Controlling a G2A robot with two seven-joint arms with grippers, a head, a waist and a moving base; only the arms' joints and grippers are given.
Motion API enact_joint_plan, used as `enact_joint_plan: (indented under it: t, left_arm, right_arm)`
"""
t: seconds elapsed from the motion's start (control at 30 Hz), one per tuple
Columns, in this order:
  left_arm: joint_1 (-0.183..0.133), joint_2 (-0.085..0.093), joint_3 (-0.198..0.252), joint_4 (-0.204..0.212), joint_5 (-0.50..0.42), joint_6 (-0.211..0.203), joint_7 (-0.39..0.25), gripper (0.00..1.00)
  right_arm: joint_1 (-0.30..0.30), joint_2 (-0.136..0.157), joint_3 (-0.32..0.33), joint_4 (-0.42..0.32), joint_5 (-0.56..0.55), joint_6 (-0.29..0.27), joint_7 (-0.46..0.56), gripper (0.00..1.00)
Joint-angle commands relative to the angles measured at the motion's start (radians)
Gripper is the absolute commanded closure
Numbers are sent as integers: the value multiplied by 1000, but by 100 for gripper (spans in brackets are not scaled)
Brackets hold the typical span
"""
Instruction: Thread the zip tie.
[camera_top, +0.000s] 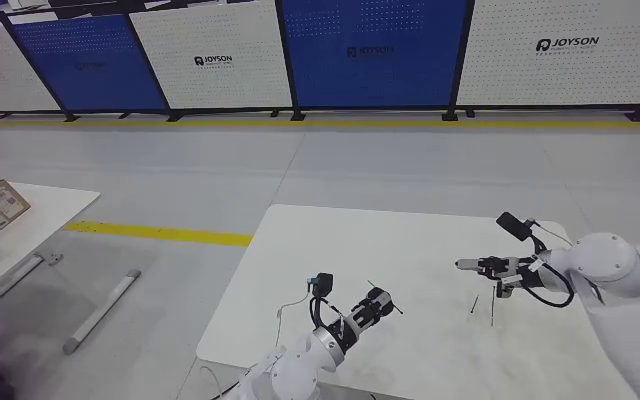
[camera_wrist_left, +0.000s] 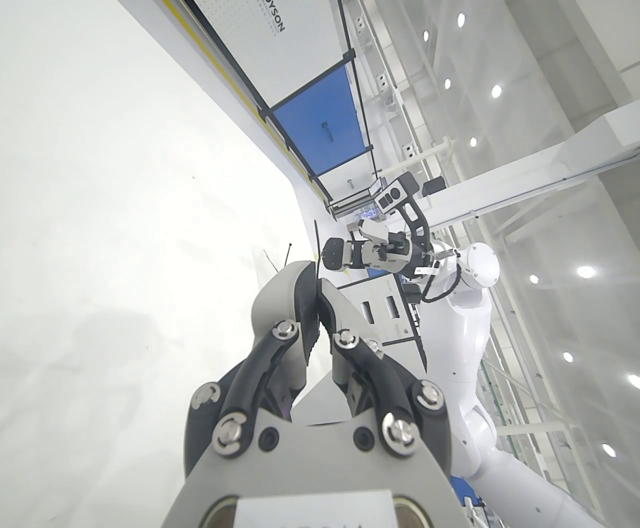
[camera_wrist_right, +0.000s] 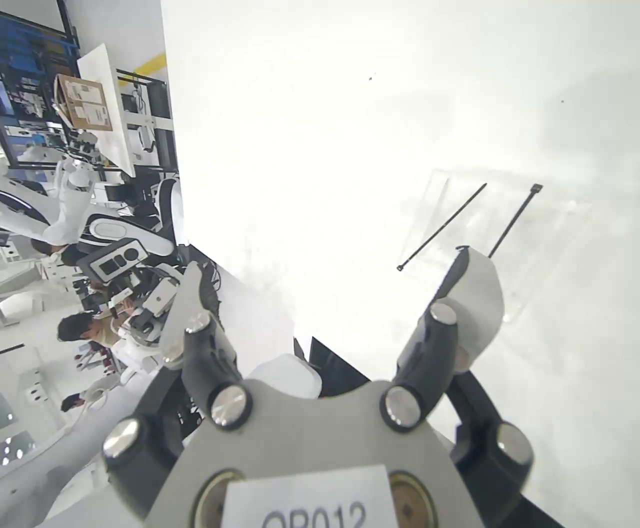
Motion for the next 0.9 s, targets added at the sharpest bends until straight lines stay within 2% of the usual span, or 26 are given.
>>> enact_joint_plan:
  t: [0.0,0.17,0.23,0.37,0.43,0.47,0.87]
  left_arm:
    - [0,0,0,0,0,0,0,100]
    - [0,0,0,0,0,0,0,100]
    - [0,0,0,0,0,0,0,100]
    - [0,0,0,0,0,0,0,100]
    - [0,0,0,0,0,0,0,100]
    - [0,0,0,0,0,0,0,100]
    - [0,0,0,0,0,0,0,100]
  right_arm:
    - [0,0,0,0,0,0,0,0]
    - [0,0,0,0,0,0,0,0]
    - [-8,2,-15,-19,-53,-6,-30,0]
    - [2,8,-43,-38,-139,-5,0,0]
    - [20,6,-65,-6,-169,5,27,0]
    - [41,1,-80,26,-194,41,5,0]
    - [45,-1,-82,34,-192,50,-6,0]
